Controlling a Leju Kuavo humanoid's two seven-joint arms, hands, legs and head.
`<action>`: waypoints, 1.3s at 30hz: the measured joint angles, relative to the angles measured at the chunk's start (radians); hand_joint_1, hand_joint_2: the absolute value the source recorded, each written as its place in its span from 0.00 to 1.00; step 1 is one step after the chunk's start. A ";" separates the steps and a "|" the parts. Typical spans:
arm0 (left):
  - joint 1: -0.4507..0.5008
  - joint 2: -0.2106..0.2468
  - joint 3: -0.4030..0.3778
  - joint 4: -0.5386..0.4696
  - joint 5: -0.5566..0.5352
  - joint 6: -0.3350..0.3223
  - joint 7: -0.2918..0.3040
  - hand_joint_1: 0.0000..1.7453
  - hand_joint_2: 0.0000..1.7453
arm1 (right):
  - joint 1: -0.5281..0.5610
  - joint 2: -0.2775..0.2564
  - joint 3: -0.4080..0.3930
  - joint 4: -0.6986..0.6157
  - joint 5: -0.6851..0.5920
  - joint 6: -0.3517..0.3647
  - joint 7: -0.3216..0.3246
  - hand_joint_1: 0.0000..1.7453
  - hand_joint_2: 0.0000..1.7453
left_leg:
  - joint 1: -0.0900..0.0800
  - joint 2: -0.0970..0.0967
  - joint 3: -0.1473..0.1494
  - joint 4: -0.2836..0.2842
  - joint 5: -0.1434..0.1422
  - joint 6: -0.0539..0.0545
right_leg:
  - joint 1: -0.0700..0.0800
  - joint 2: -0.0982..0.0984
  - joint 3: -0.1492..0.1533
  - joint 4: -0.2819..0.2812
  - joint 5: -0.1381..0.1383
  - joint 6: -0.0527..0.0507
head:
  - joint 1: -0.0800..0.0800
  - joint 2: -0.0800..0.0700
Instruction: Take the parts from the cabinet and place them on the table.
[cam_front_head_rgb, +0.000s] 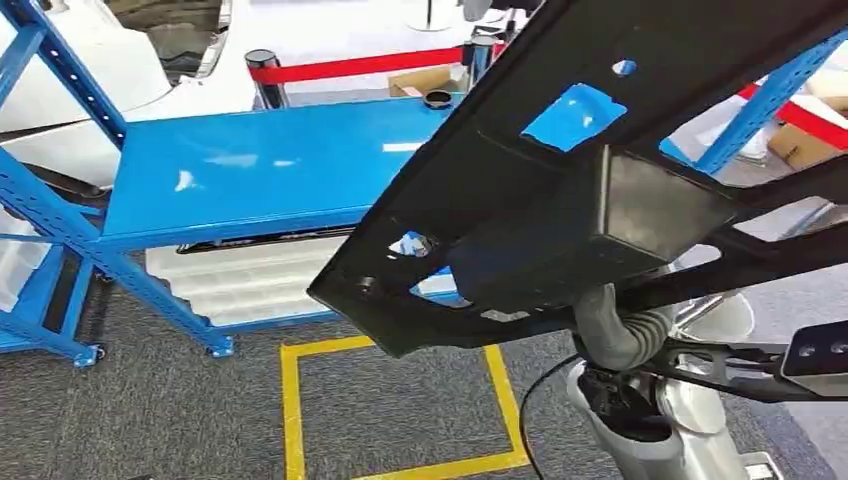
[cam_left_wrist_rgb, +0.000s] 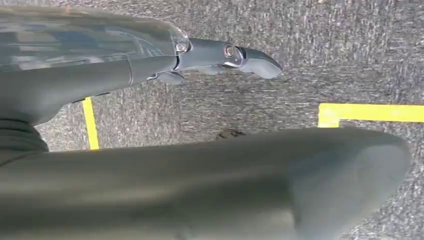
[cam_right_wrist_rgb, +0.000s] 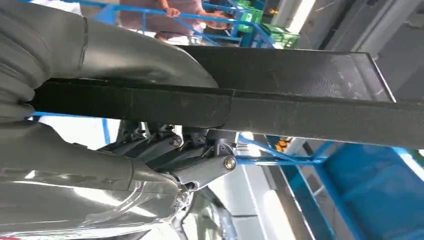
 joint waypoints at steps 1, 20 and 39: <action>-0.001 0.003 0.000 0.000 0.000 0.000 0.000 0.00 1.00 | 0.000 0.000 0.000 0.000 0.000 0.000 -0.001 1.00 1.00 | 0.002 -0.001 -0.006 0.007 -0.014 -0.003 | -0.010 -0.006 -0.001 -0.009 0.014 -0.010 | 0.000 0.000; 0.006 -0.004 -0.008 0.000 0.000 0.021 0.019 0.00 1.00 | 0.059 -0.042 -0.002 -0.016 0.071 -0.010 -0.033 1.00 1.00 | 0.008 -0.008 0.054 0.004 -0.069 0.033 | -0.012 -0.004 -0.192 0.304 -0.118 0.031 | 0.000 0.000; 0.014 -0.017 0.000 0.000 0.000 0.045 0.057 0.00 1.00 | 0.134 -0.108 -0.003 -0.034 0.127 0.010 -0.071 1.00 1.00 | 0.011 -0.006 -0.045 0.202 -0.127 -0.022 | -0.021 -0.050 -0.082 0.027 0.049 -0.004 | -0.004 0.000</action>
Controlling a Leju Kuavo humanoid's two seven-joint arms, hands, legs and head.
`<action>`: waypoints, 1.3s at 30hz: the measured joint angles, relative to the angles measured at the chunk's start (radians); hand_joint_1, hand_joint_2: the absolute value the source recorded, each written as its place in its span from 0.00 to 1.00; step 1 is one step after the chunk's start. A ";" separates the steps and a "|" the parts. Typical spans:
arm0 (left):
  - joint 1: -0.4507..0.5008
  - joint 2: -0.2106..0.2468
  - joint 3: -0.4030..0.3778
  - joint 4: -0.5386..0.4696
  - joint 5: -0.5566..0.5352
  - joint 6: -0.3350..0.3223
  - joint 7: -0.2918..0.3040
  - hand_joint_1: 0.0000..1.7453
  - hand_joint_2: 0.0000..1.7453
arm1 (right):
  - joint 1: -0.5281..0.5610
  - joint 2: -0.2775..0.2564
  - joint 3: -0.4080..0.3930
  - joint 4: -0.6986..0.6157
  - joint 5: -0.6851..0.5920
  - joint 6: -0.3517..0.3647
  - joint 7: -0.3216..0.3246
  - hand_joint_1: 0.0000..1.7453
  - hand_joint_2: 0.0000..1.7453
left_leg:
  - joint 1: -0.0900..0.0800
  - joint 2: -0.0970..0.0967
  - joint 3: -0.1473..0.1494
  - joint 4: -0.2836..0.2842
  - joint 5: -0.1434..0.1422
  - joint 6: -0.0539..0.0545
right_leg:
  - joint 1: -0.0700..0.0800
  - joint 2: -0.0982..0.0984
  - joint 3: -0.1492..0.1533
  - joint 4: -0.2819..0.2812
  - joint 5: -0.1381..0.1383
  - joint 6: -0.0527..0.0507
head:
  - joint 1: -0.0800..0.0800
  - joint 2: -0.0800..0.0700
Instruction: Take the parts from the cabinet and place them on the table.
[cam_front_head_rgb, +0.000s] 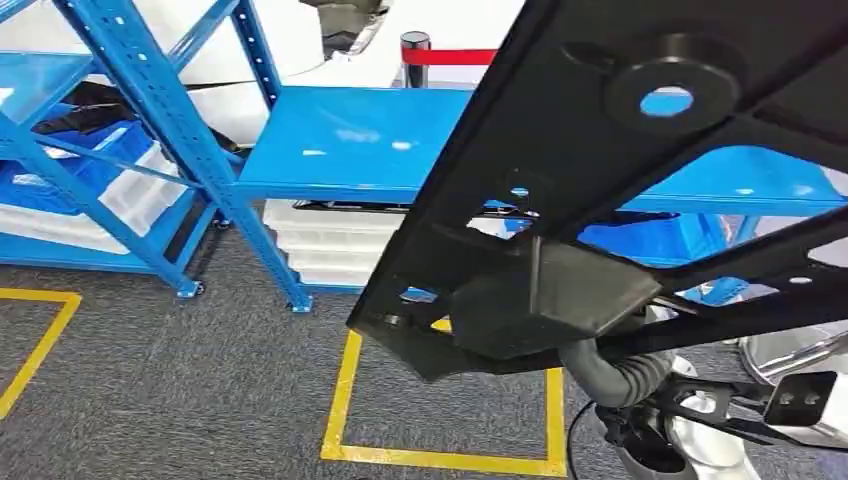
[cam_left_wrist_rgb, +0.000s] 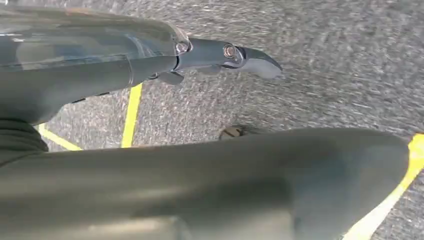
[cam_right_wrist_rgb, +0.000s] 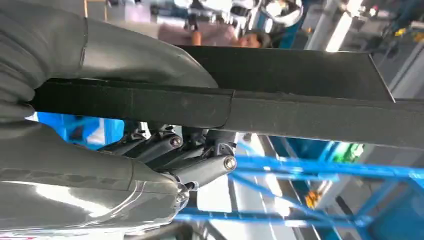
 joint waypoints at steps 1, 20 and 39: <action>-0.001 0.000 0.001 0.000 0.000 0.002 0.000 0.00 1.00 | 0.009 -0.005 -0.001 -0.005 0.002 0.002 -0.008 1.00 1.00 | 0.000 0.016 0.047 -0.089 0.041 0.001 | 0.000 -0.011 0.001 0.004 -0.004 0.003 | 0.000 0.000; -0.006 -0.009 0.009 0.000 0.000 0.006 0.003 0.00 1.00 | 0.111 -0.048 -0.051 -0.037 0.024 0.049 -0.079 1.00 1.00 | -0.008 -0.096 0.061 -0.187 0.090 0.039 | 0.004 0.123 0.011 0.025 -0.023 0.017 | 0.000 0.000; 0.001 -0.007 0.011 0.000 0.000 0.006 -0.001 0.00 1.00 | 0.095 -0.030 -0.061 -0.037 0.034 0.065 -0.069 1.00 1.00 | -0.011 0.032 0.090 -0.200 0.072 0.044 | -0.004 -0.015 0.008 0.035 -0.049 0.039 | 0.000 0.000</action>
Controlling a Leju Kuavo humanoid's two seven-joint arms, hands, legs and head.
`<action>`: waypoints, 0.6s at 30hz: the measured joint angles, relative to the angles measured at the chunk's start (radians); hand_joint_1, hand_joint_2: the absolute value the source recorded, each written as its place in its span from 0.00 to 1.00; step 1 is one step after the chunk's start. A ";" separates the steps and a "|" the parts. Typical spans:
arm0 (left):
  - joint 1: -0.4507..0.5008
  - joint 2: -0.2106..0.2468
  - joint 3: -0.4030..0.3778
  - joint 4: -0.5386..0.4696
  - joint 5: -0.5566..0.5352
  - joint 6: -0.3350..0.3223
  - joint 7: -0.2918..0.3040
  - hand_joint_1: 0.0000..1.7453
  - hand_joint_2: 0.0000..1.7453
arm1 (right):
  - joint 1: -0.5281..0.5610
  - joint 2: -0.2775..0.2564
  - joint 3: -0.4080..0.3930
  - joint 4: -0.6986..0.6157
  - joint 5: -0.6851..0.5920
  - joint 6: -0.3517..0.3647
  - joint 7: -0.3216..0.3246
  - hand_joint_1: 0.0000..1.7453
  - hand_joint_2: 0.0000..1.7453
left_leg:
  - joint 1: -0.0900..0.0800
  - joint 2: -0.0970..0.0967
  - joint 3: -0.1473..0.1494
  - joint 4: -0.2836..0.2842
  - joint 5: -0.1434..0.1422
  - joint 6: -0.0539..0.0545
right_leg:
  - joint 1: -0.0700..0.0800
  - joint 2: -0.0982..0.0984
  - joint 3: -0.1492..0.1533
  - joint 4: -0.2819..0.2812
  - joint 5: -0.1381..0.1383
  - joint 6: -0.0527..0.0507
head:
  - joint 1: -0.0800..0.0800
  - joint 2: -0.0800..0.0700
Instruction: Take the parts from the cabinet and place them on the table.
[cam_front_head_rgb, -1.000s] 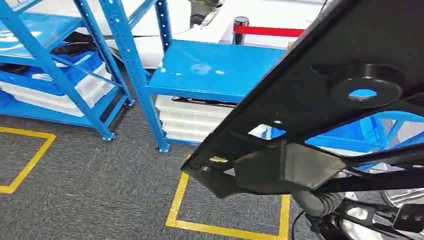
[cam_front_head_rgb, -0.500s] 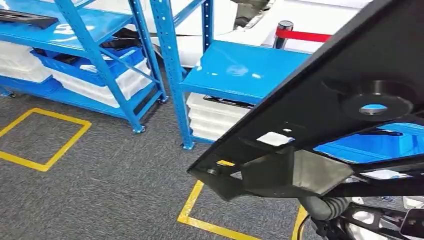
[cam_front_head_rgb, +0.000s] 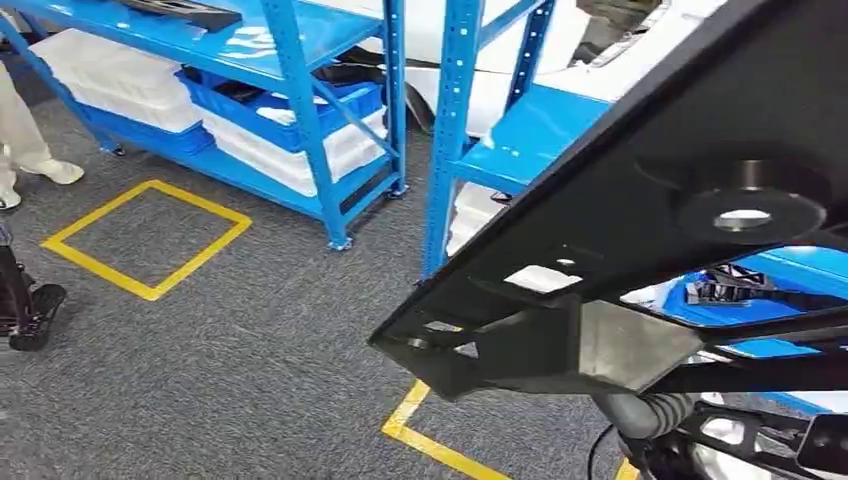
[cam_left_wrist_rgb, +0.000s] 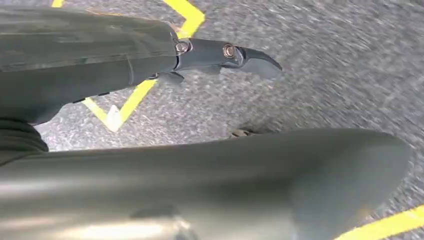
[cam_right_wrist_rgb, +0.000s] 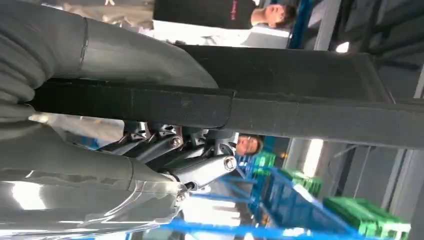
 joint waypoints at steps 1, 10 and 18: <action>-0.003 0.000 0.000 0.000 0.000 0.000 0.000 0.00 1.00 | 0.005 0.001 0.000 -0.001 0.004 -0.002 -0.004 1.00 1.00 | 0.002 -0.010 -0.003 0.000 0.003 0.005 | -0.001 0.039 -0.023 0.056 -0.040 0.000 | 0.000 0.000; -0.008 0.000 0.000 0.000 0.000 -0.008 -0.005 0.00 1.00 | 0.022 0.001 0.005 0.005 0.005 -0.002 -0.021 1.00 1.00 | -0.006 -0.123 -0.013 0.006 0.013 0.004 | -0.003 0.149 -0.007 0.002 0.034 -0.017 | 0.000 0.000; -0.006 0.003 0.000 0.000 0.000 -0.008 -0.005 0.00 1.00 | 0.010 0.004 0.003 0.009 -0.003 0.001 -0.012 1.00 1.00 | 0.001 -0.048 -0.127 0.217 -0.102 -0.039 | -0.007 0.057 -0.006 -0.022 0.042 -0.036 | -0.002 0.000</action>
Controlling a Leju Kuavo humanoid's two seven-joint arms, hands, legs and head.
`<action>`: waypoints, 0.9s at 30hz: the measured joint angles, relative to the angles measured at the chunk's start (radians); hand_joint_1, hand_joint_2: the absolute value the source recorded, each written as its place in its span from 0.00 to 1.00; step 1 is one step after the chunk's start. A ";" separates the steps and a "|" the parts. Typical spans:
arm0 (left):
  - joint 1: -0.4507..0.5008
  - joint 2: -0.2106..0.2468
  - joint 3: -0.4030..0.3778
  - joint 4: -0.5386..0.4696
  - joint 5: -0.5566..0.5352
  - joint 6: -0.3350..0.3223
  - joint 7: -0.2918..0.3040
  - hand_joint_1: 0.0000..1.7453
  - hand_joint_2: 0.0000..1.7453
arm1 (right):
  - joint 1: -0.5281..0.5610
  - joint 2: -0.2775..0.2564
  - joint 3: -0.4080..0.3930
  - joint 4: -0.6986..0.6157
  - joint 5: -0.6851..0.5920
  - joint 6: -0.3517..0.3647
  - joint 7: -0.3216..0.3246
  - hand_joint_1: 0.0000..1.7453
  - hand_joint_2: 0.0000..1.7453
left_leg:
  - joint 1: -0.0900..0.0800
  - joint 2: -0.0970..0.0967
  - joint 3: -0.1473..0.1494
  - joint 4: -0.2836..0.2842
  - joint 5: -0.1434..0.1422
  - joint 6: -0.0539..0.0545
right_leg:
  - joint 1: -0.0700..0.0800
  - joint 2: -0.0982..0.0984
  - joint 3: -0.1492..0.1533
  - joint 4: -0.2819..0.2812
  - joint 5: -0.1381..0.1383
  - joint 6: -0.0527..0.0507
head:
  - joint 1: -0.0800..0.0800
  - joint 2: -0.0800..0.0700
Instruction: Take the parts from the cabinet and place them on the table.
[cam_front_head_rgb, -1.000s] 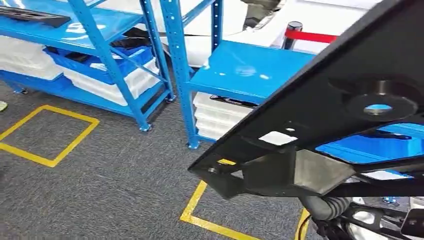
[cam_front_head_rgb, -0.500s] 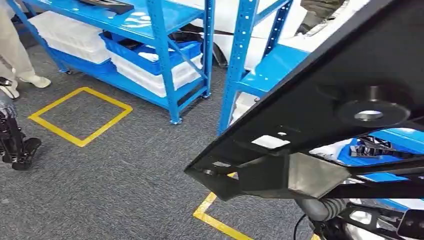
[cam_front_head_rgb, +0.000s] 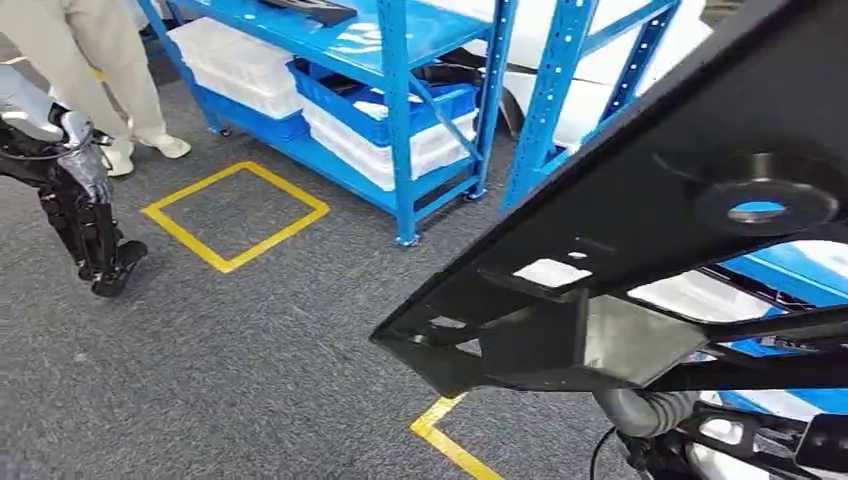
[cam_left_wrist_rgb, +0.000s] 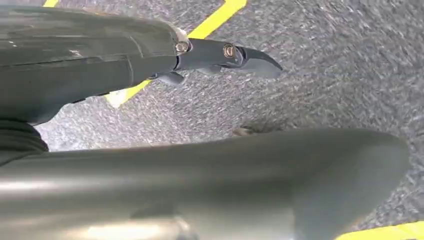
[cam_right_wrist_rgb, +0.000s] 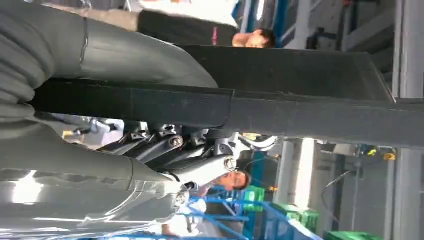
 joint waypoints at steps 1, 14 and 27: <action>0.000 0.000 0.000 0.000 0.000 -0.001 0.000 0.00 1.00 | -0.001 0.000 0.000 0.002 0.000 0.003 0.000 1.00 1.00 | 0.002 0.004 -0.030 0.072 -0.025 -0.004 | 0.000 -0.015 -0.001 0.000 0.000 0.000 | 0.000 0.000; 0.003 0.001 0.013 0.000 0.000 -0.003 0.005 0.00 1.00 | -0.038 0.014 0.003 0.008 0.003 0.007 0.022 1.00 1.00 | -0.001 0.035 0.113 -0.212 0.110 0.044 | -0.001 -0.013 -0.027 0.107 -0.097 0.039 | 0.001 0.000; 0.010 0.015 0.071 0.000 0.000 -0.002 -0.034 0.00 1.00 | -0.061 0.019 0.012 0.016 -0.014 0.030 0.016 1.00 1.00 | -0.002 -0.112 0.090 -0.210 0.125 0.021 | 0.000 0.063 -0.016 0.005 0.010 0.001 | -0.001 0.000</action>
